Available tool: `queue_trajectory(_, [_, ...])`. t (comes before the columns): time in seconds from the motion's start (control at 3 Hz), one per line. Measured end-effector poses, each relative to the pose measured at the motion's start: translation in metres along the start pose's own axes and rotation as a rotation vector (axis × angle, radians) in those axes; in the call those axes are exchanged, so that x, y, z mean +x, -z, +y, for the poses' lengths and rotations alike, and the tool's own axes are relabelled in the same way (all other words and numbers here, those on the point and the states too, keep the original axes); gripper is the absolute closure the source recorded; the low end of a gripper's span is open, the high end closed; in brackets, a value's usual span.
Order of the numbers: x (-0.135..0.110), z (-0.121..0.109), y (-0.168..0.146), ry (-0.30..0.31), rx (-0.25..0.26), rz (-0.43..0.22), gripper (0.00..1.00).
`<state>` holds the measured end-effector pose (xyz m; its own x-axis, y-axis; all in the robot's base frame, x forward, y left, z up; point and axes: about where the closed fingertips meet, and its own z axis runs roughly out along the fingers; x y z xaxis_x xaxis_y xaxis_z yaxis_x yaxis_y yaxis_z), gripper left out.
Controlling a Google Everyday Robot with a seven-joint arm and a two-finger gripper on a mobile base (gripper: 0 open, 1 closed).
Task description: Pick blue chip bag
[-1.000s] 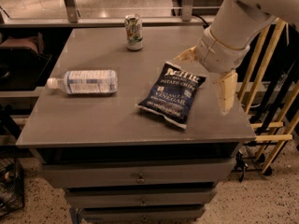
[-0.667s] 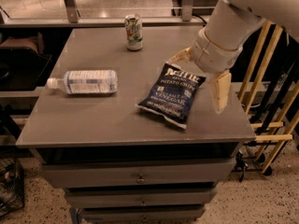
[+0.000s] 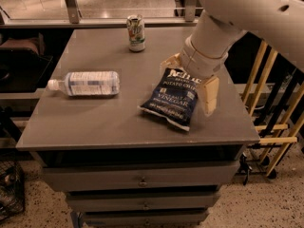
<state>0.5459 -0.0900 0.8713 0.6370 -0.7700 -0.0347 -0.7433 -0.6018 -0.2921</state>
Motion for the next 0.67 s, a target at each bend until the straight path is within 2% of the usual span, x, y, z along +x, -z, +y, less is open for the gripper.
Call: queue_trajectory(0.67, [0.006, -0.009, -0.03, 0.017, -0.012, 0.009, 0.49])
